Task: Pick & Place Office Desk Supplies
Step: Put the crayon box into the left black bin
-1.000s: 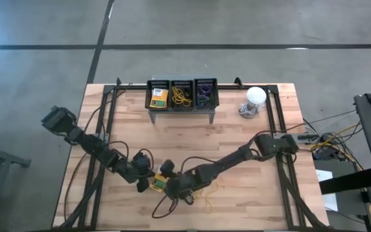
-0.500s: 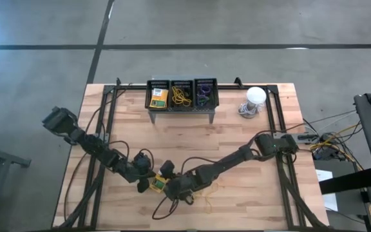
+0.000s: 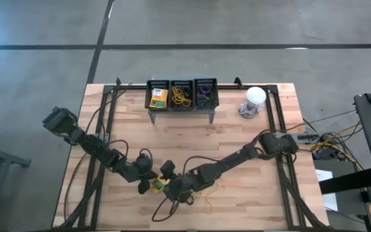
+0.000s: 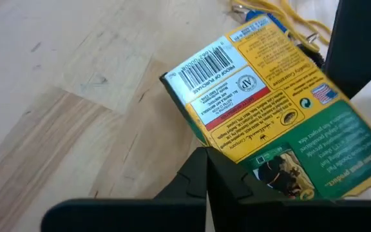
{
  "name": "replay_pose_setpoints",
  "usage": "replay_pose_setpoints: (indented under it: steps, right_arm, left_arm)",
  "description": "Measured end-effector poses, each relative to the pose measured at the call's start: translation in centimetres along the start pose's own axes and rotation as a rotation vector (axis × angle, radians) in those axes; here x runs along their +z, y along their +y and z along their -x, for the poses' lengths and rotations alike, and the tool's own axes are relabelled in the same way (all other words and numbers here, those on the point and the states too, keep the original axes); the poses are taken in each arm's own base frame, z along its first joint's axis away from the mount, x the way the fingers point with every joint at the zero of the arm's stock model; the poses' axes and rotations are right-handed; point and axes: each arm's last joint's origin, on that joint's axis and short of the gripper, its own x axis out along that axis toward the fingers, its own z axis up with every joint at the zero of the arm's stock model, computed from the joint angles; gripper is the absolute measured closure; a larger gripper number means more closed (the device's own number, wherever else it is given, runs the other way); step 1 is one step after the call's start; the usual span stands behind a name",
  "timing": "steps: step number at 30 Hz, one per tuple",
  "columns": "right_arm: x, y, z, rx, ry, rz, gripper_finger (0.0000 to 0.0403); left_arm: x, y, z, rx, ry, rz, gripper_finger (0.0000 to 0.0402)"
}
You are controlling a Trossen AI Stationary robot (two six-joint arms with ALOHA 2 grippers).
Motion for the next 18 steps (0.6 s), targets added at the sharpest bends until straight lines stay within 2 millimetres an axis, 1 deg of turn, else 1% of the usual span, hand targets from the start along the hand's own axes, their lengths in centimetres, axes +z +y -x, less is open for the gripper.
replay_pose_setpoints:
  steps: [2, 7, 18]
  right_arm:
    - [-0.02, -0.01, 0.03, 0.006, 0.001, 0.009, 0.0184]
    - [-0.42, 0.45, 0.02, 0.094, 0.009, 0.031, 0.0184]
    - [-0.35, 0.42, -0.06, 0.082, 0.002, 0.006, 0.0184]
  left_arm:
    - [0.01, -0.02, 0.0, 0.001, 0.0, -0.002, 0.0399]
    - [0.55, -0.63, -0.04, -0.025, -0.029, -0.013, 0.0399]
    - [0.56, -0.66, -0.16, -0.023, -0.032, -0.033, 0.0399]
